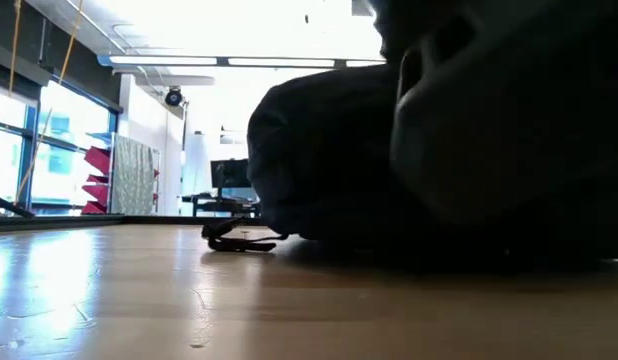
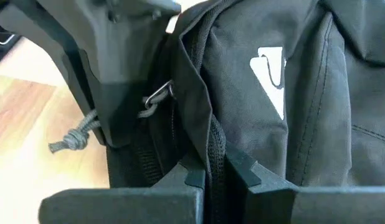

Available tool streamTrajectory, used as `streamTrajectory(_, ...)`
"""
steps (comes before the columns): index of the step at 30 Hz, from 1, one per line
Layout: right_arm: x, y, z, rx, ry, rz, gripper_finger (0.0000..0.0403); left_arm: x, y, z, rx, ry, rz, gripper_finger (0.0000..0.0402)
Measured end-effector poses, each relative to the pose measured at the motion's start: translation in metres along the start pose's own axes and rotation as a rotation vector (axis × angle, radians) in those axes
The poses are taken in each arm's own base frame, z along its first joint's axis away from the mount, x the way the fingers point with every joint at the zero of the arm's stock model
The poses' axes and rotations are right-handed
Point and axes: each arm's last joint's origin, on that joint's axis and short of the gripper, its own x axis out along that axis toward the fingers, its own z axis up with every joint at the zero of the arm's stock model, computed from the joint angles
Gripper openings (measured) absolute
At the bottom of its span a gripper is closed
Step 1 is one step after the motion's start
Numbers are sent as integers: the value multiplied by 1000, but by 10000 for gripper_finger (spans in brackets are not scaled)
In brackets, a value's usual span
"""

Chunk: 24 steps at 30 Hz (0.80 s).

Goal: Unpack backpack
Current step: Close the black backpack

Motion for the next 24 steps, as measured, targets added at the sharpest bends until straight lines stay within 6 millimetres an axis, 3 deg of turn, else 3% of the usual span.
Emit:
streamTrajectory(7, 0, 0, 1, 4, -4, 5, 5, -13, -7, 0, -49, 34, 83, 0)
streamTrajectory(13, 0, 1, 0, -48, 11, 28, 15, -11, -4, -2, -74, 43, 54, 0)
streamTrajectory(17, -6, 4, 2, -107, 3, 94, 70, -8, 0, -3, -101, 49, 16, 0)
streamTrajectory(24, -25, 32, 9, -252, -46, 219, 201, -8, 3, -5, -136, 68, 17, 0)
